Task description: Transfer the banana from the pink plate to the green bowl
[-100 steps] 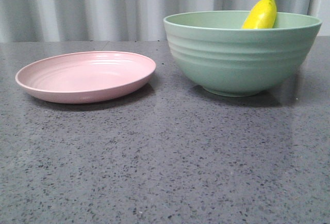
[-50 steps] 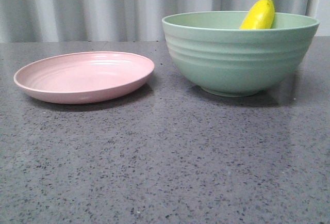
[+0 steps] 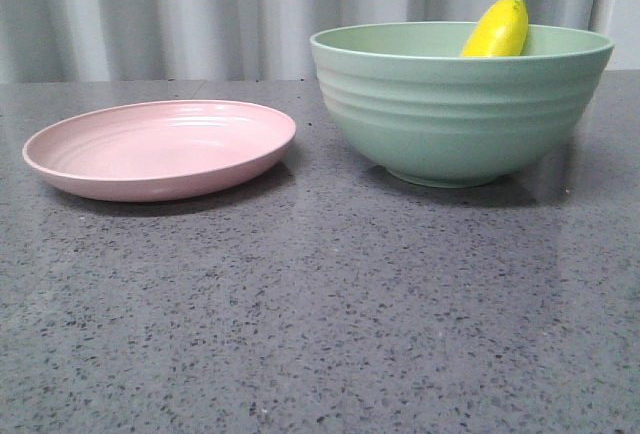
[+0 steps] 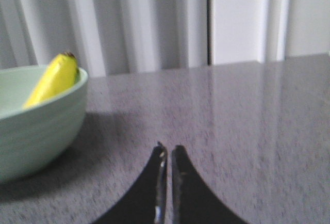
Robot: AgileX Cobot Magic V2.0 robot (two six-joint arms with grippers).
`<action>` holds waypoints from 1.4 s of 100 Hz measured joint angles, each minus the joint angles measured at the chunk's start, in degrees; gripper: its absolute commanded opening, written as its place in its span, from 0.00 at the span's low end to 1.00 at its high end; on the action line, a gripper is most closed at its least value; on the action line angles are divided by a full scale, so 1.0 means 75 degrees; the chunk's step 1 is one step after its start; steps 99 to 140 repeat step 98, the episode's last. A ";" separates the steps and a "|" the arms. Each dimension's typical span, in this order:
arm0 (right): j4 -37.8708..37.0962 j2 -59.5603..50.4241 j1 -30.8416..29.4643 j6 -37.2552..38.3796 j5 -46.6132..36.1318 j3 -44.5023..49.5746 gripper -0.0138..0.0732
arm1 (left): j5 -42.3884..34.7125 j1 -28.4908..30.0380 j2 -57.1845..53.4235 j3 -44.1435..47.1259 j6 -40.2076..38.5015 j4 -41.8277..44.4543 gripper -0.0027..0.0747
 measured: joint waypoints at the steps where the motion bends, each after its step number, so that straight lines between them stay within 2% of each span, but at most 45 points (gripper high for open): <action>1: 0.0000 0.0000 -0.0001 0.0015 0.0000 0.0047 0.07 | 0.0000 0.0000 0.0000 0.0000 0.0000 0.0000 0.01; 11: -0.0019 -0.0006 -0.0018 0.0141 0.0224 0.0089 0.07 | 0.0000 0.0000 0.0000 0.0000 0.0000 0.0000 0.01; 37: -0.0256 -0.0006 -0.0031 0.0169 0.1888 0.0089 0.07 | 0.0000 0.0000 0.0000 0.0000 0.0000 0.0000 0.01; 140: -0.0313 -0.0006 -0.0031 0.0124 0.1901 0.0089 0.07 | 0.0000 0.0004 0.0000 0.0000 0.0000 0.0000 0.01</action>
